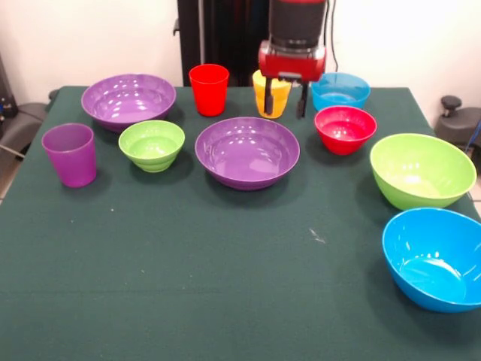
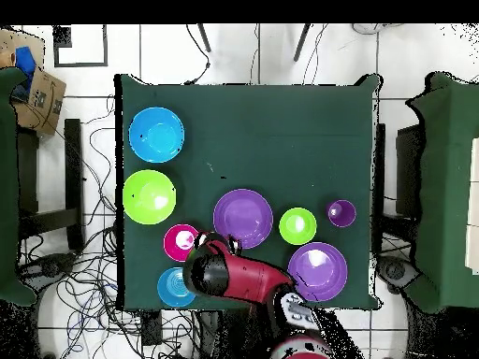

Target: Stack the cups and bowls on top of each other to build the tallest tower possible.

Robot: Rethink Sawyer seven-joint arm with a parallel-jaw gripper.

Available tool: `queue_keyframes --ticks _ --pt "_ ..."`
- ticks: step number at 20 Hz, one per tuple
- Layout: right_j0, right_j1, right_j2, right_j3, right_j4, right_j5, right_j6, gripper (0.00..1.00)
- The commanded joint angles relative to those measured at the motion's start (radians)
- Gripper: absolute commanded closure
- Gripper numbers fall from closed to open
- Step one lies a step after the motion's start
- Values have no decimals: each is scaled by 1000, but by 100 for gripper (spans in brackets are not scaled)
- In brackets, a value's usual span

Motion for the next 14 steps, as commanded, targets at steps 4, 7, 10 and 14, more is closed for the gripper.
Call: queue_keyframes --ticks 4,7,10,14 --pt "19 265 81 -232 -61 -75 86 0" --pt "18 312 87 -277 -65 -85 90 0" --pt "31 355 83 -326 -58 -90 97 0" --pt "27 388 92 -367 -62 -80 97 0"
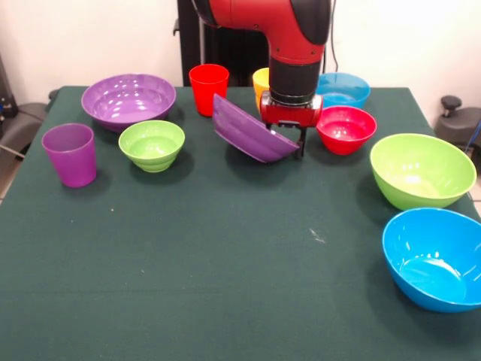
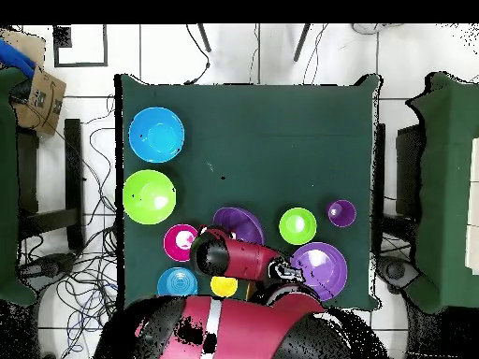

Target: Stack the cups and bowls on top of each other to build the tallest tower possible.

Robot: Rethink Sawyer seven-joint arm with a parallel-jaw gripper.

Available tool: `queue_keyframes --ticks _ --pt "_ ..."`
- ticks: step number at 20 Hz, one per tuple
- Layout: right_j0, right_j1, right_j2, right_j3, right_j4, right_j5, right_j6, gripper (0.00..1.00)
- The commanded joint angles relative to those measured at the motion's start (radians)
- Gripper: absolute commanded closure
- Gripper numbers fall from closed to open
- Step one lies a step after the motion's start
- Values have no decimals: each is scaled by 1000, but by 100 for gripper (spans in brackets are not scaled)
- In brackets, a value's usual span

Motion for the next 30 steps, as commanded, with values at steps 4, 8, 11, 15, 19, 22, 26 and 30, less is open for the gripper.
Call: queue_keyframes --ticks 4,8,11,15,19,22,26,30 --pt "5 176 104 -220 -34 -51 93 0" --pt "0 172 111 -226 -37 -28 87 0" --pt "4 167 110 -228 -35 -19 88 0" --pt "4 143 115 -210 -30 -5 94 0" --pt "-27 64 143 -141 -36 4 114 0" --pt "-67 -8 178 -82 -39 26 128 0" --pt "-95 -56 198 -59 -36 52 126 0" --pt "-111 -61 205 -72 -38 68 110 0"
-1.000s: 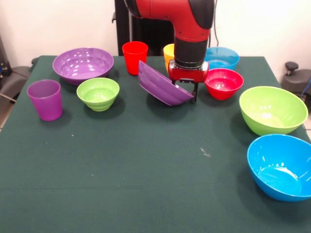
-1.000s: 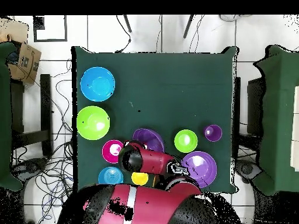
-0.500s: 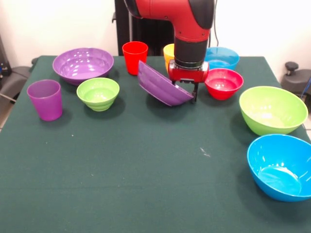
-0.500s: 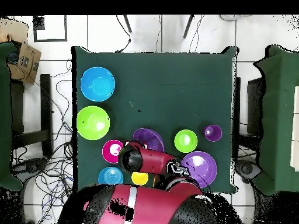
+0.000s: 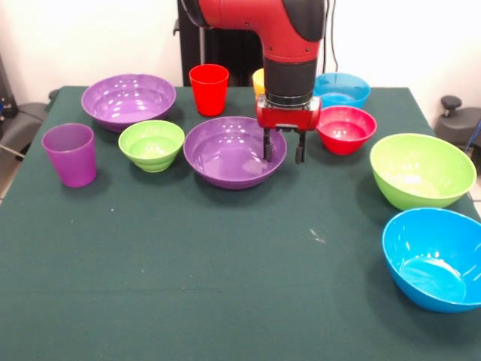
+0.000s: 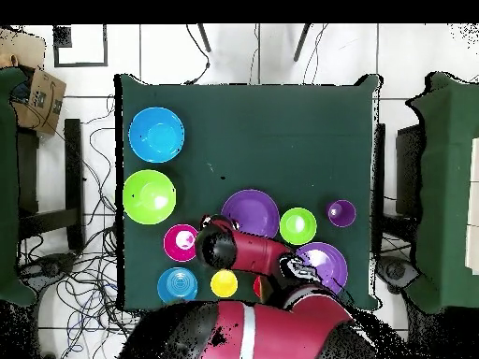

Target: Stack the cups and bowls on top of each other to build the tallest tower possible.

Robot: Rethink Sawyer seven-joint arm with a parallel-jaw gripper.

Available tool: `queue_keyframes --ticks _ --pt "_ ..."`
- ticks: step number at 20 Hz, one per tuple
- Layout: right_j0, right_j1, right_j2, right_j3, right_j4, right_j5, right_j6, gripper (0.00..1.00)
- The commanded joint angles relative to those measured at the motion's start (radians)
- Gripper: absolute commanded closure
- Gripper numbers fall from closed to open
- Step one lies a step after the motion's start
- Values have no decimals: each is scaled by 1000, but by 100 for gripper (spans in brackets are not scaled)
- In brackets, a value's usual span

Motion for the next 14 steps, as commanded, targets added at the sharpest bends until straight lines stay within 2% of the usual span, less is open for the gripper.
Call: queue_keyframes --ticks 1,10,14 --pt "-28 -25 134 -62 -18 73 107 0" --pt "-25 -74 133 -79 -2 146 86 0" --pt "-15 -73 123 -92 -2 156 84 0"
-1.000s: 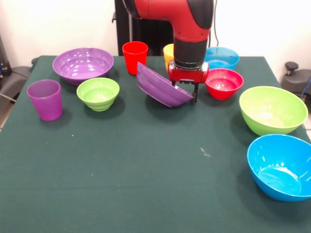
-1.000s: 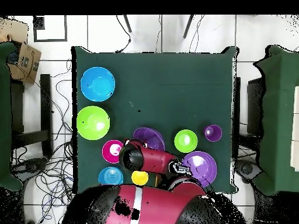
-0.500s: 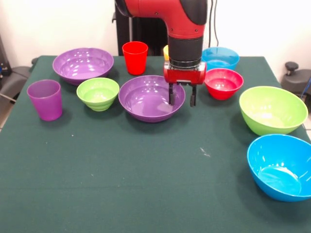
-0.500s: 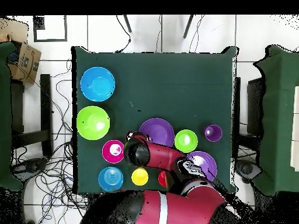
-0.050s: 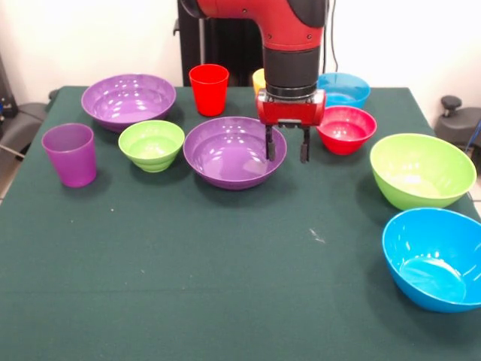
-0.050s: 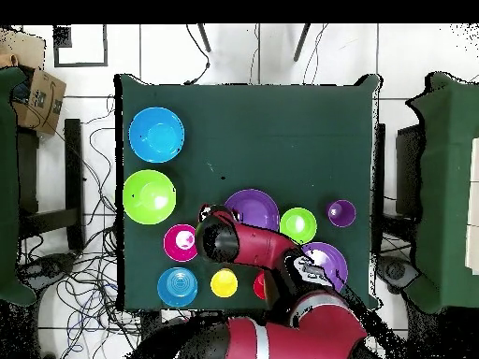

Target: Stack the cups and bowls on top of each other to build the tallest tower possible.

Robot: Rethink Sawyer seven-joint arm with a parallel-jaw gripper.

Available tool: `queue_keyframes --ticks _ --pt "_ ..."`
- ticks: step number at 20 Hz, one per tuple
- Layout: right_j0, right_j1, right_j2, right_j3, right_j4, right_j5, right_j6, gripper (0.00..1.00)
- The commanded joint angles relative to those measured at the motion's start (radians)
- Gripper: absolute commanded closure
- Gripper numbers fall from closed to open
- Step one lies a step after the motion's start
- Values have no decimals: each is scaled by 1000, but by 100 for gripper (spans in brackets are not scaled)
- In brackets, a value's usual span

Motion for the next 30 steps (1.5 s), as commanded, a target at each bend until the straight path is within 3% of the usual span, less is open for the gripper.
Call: queue_keyframes --ticks 1,9,15,21,26,30 --pt "14 0 76 -92 -1 118 84 0" --pt "50 56 32 -132 -16 47 93 0" --pt "58 75 25 -138 -22 47 92 0" --pt "37 94 20 -136 -48 40 75 0" --pt "19 90 13 -118 -71 52 57 0" --pt "-19 5 23 -47 -92 97 51 0"
